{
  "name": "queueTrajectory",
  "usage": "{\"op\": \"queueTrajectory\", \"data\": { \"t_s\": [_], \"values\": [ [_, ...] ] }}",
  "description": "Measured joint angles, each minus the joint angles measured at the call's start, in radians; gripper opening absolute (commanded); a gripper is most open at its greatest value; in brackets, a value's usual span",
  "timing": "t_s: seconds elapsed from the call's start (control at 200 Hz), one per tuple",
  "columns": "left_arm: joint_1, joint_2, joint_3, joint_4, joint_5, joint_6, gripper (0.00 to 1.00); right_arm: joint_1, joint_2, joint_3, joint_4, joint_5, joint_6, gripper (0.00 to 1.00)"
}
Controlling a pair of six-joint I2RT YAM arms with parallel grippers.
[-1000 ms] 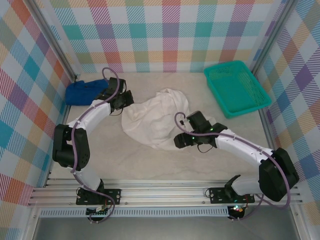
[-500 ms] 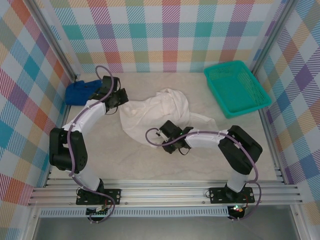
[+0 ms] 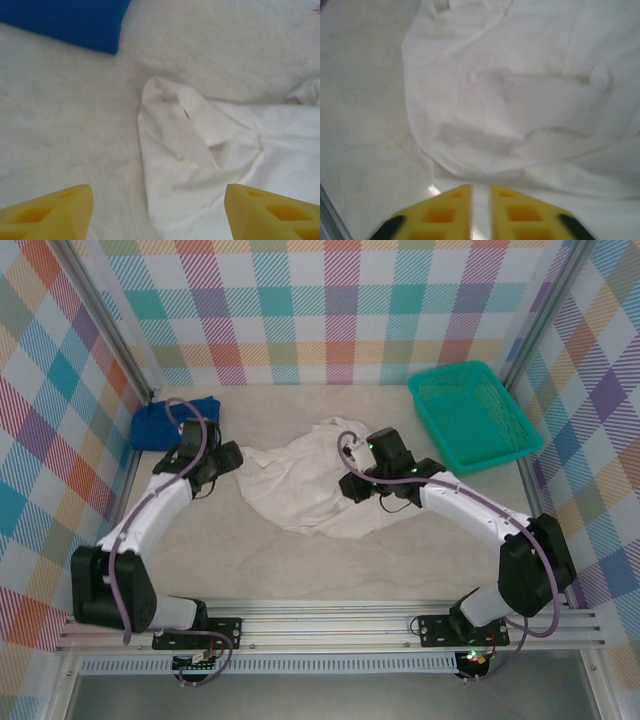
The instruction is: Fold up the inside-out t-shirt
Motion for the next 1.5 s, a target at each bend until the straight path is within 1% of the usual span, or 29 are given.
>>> {"op": "queueTrajectory", "data": {
  "t_s": [0.035,0.09,0.18,0.255,0.375,0.49,0.54,0.585,0.645,0.74,0.795,0.855,0.93,0.995,1.09,1.15,1.245,1.35,1.5],
  "values": [
    [-0.010,-0.029,-0.044,0.003,0.022,-0.015,0.70,0.029,0.006,-0.017,-0.011,0.024,-0.010,0.49],
    [-0.034,-0.048,-0.101,0.006,0.055,-0.040,0.69,0.085,0.021,-0.045,-0.025,0.064,-0.029,0.55],
    [-0.089,-0.024,-0.172,0.005,0.095,-0.072,0.65,0.160,0.063,-0.093,-0.031,0.116,-0.039,0.60],
    [-0.130,0.031,-0.192,0.002,0.119,-0.087,0.63,0.187,0.105,-0.124,-0.031,0.150,-0.042,0.61],
    [-0.180,0.148,-0.188,0.029,0.141,-0.093,0.61,0.193,0.169,-0.137,-0.018,0.202,-0.042,0.62],
    [-0.217,0.246,-0.161,0.046,0.147,-0.096,0.55,0.194,0.208,-0.141,0.010,0.246,-0.042,0.59],
    [-0.224,0.280,-0.146,0.058,0.137,-0.097,0.51,0.194,0.210,-0.143,0.024,0.261,-0.045,0.56],
    [-0.227,0.294,-0.135,0.047,0.126,-0.096,0.46,0.194,0.213,-0.143,0.038,0.272,-0.044,0.51],
    [-0.227,0.307,-0.124,0.030,0.111,-0.098,0.38,0.194,0.224,-0.143,0.056,0.291,-0.051,0.37],
    [-0.225,0.329,-0.102,-0.003,0.082,-0.097,0.20,0.194,0.234,-0.143,0.090,0.320,-0.057,0.11],
    [-0.224,0.332,-0.095,-0.023,0.064,-0.088,0.09,0.194,0.234,-0.144,0.101,0.333,-0.052,0.01],
    [-0.223,0.328,-0.095,-0.029,0.053,-0.083,0.00,0.194,0.227,-0.145,0.104,0.341,-0.061,0.00],
    [-0.224,0.321,-0.095,-0.012,0.056,-0.084,0.00,0.187,0.195,-0.152,0.097,0.345,-0.075,0.00],
    [-0.225,0.315,-0.097,0.035,0.074,-0.081,0.00,0.174,0.119,-0.157,0.074,0.333,-0.081,0.00],
    [-0.227,0.241,-0.097,0.071,0.095,-0.081,0.00,0.131,-0.055,-0.148,0.057,0.298,-0.090,0.00],
    [-0.227,0.141,-0.093,0.085,0.101,-0.082,0.00,0.099,-0.167,-0.115,0.047,0.265,-0.095,0.00],
    [-0.227,-0.027,-0.063,0.114,0.102,-0.087,0.00,0.058,-0.289,-0.032,0.039,0.222,-0.099,0.00],
    [-0.228,-0.185,0.002,0.151,0.087,-0.093,0.00,0.051,-0.354,0.076,0.021,0.193,-0.116,0.00],
    [-0.245,-0.293,0.123,0.169,0.044,-0.089,0.00,0.051,-0.393,0.198,0.001,0.185,-0.147,0.00]
  ]
}}
